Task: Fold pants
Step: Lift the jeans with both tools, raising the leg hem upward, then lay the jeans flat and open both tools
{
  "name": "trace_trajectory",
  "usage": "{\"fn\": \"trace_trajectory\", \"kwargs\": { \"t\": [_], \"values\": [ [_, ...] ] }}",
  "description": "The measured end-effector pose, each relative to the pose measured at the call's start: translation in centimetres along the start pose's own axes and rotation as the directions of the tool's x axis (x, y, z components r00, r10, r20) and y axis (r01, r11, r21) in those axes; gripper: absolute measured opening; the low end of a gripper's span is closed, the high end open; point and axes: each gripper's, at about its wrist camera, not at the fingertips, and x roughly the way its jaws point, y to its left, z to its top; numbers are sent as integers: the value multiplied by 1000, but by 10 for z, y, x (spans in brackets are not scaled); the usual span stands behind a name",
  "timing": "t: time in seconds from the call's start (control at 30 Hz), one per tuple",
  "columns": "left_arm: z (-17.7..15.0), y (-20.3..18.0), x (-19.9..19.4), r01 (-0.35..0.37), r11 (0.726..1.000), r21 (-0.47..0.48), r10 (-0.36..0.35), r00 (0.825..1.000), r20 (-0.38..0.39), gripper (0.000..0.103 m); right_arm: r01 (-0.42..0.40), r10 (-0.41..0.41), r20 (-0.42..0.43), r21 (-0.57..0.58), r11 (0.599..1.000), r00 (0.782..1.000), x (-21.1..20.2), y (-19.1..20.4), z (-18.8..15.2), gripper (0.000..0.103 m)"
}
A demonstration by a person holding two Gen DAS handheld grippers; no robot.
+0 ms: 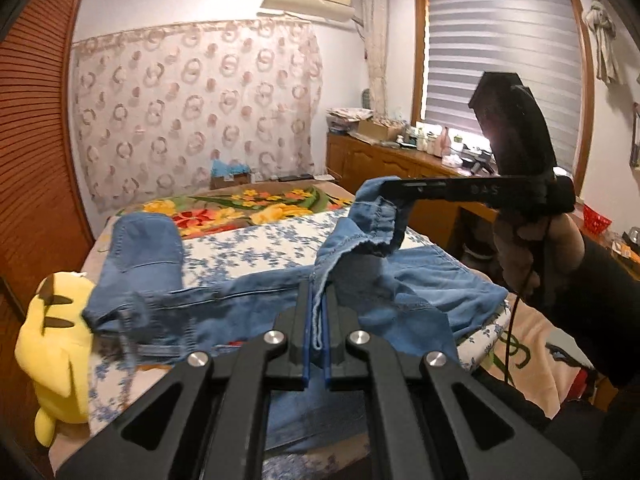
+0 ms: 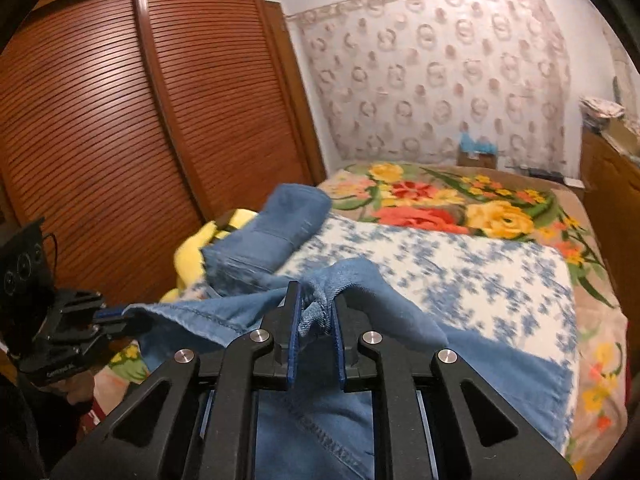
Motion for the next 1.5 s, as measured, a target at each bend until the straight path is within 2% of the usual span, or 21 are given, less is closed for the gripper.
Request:
{"fn": "trace_trajectory", "kwargs": {
  "t": [0.3, 0.5, 0.83, 1.17, 1.3, 1.37, 1.43, 1.5],
  "values": [
    [-16, 47, -51, -70, 993, -99, 74, 996, 40, 1, -105, 106, 7, -98, 990, 994, 49, 65, 55, 10],
    [-41, 75, -56, -112, 981, -158, 112, 994, -10, 1, -144, 140, -41, -122, 982, 989, 100, 101, 70, 9],
    [-83, 91, -38, -167, 968, -190, 150, 984, -101, 1, -144, 120, -163, -145, 979, 979, 178, 131, 47, 9],
    [-102, 110, -19, -197, 953, -231, 161, 973, -166, 3, -113, 79, -215, -153, 982, 973, 225, 138, 28, 9],
    [-102, 110, -17, -218, 951, -220, 182, 968, -172, 12, -97, 63, -228, -142, 985, 972, 231, 135, 23, 10],
    [-102, 112, -17, -224, 949, -222, 188, 967, -173, 22, -110, 76, -235, -135, 985, 969, 229, 133, 23, 18],
    [-102, 113, -17, -223, 948, -225, 186, 967, -171, 40, -96, 62, -216, -148, 984, 974, 220, 129, 26, 42],
    [-100, 113, -15, -219, 948, -229, 182, 968, -171, 44, -82, 52, -197, -144, 986, 979, 206, 121, 31, 44]
  ]
}}
